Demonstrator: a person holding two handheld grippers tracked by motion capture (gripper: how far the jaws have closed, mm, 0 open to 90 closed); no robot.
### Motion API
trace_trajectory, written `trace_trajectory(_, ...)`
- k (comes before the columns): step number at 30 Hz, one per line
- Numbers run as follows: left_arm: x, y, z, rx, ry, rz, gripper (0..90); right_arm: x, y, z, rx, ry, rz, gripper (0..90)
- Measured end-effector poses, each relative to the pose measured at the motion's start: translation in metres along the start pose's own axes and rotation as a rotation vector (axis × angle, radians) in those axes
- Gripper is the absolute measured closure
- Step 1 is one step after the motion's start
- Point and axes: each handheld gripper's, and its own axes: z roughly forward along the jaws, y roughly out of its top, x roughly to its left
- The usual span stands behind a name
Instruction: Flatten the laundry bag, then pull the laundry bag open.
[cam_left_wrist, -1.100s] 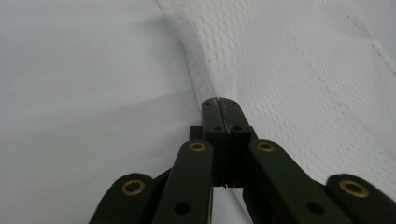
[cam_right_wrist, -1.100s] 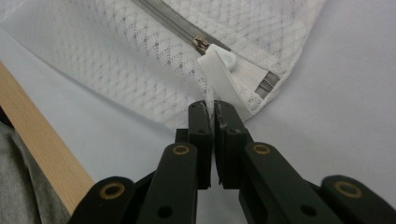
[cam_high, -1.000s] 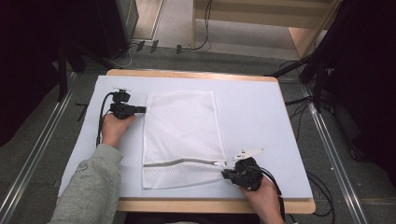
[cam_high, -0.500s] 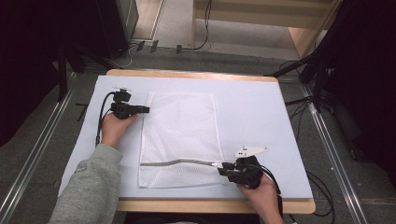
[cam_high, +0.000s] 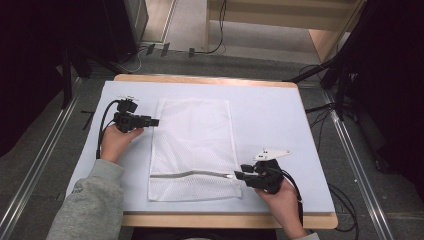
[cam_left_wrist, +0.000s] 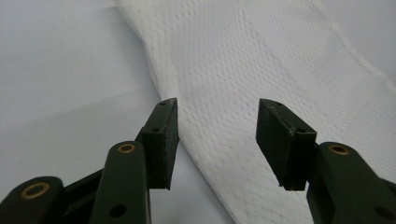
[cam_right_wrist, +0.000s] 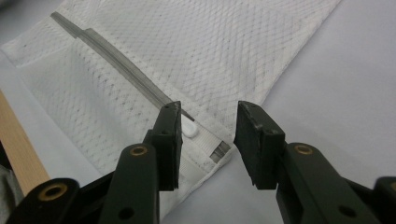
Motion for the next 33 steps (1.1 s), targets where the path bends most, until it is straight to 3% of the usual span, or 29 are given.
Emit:
trace_trajectory(16, -0.036, -0.025, -0.021, 0.006, -0.029, 0.079, 46.5, -0.009, 0.010, 0.011, 0.015, 0.005, -0.004, 57.0)
trace_trajectory(33, -0.068, -0.032, -0.019, 0.021, -0.065, 0.152, 45.6, -0.014, 0.015, 0.014, 0.009, 0.010, 0.006, 58.5)
